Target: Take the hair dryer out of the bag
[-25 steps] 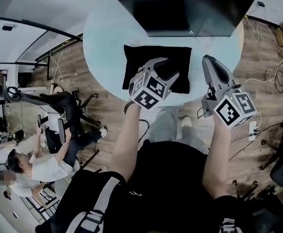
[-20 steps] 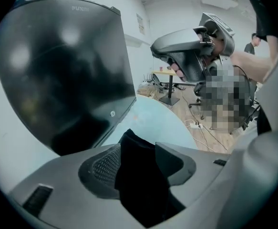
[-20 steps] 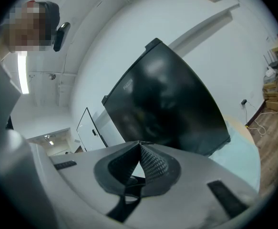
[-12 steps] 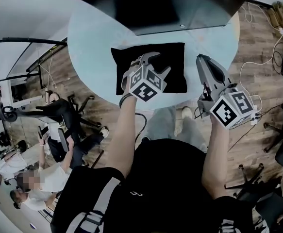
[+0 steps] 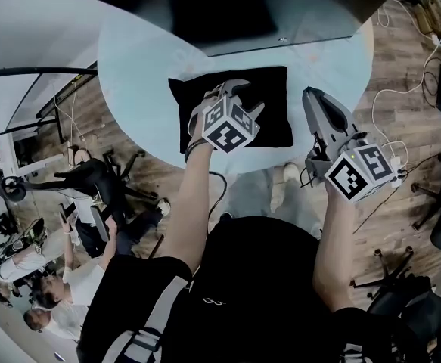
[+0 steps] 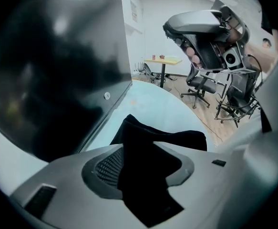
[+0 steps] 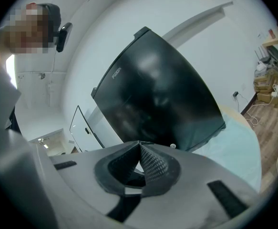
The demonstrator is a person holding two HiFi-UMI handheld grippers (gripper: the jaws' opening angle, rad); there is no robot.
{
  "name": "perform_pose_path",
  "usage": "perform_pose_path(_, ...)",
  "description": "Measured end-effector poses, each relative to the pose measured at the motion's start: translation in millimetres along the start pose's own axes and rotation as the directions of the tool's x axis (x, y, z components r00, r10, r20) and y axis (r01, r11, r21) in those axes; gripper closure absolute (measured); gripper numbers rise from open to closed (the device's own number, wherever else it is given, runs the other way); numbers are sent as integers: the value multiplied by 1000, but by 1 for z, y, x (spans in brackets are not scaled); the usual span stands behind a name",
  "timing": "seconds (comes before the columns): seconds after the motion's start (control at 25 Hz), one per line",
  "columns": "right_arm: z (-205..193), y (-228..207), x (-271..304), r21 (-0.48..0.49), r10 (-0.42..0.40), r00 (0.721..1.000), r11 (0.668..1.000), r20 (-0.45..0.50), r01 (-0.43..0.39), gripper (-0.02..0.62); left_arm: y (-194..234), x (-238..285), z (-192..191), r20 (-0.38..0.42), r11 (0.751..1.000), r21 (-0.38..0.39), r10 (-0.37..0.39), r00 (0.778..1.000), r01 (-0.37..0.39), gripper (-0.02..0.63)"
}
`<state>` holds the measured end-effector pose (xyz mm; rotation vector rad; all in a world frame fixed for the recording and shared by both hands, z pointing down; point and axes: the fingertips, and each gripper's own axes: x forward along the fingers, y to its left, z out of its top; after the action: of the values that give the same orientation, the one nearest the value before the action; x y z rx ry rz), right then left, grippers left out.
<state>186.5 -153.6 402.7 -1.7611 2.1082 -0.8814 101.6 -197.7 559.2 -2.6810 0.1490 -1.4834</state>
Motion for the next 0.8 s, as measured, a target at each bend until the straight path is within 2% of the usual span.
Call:
perform_pose_path(0.04,-1,-1,1,2,-4,1000,1000,0,4,591,1,0,-2,-3,1000,10,8,1000,-8,427)
perform_pose_path(0.12,-2,-1,1,5,-13,1000,1000,0,13,591,4,1,-4,-2,999,26,27,1000,-27,475)
perform_pose_path(0.32,-6,-4,1,14,-22,1000,1000,0,22,591,5,4,-7,-11,998,41,40,999,-40,483)
perform_pose_path(0.36,-6,-4,0,14,-22,1000,1000,1,22,591,6,4,-7,-14,998,46,44,999,-43,506)
perform_pose_path(0.56,-4,-10,-2,19,-22,1000,1000,1,22,591,5,5,-3,-22,998,55,36,999,-35,530)
perform_pose_path(0.64,-4,-10,-1,20,-19,1000,1000,0,19,591,7,3,-2,-14,998,41,43,999,-43,568)
perform_pose_path(0.8,-4,-6,0,17,-14,1000,1000,0,14,591,7,-3,-3,-4,999,22,45,999,-45,568)
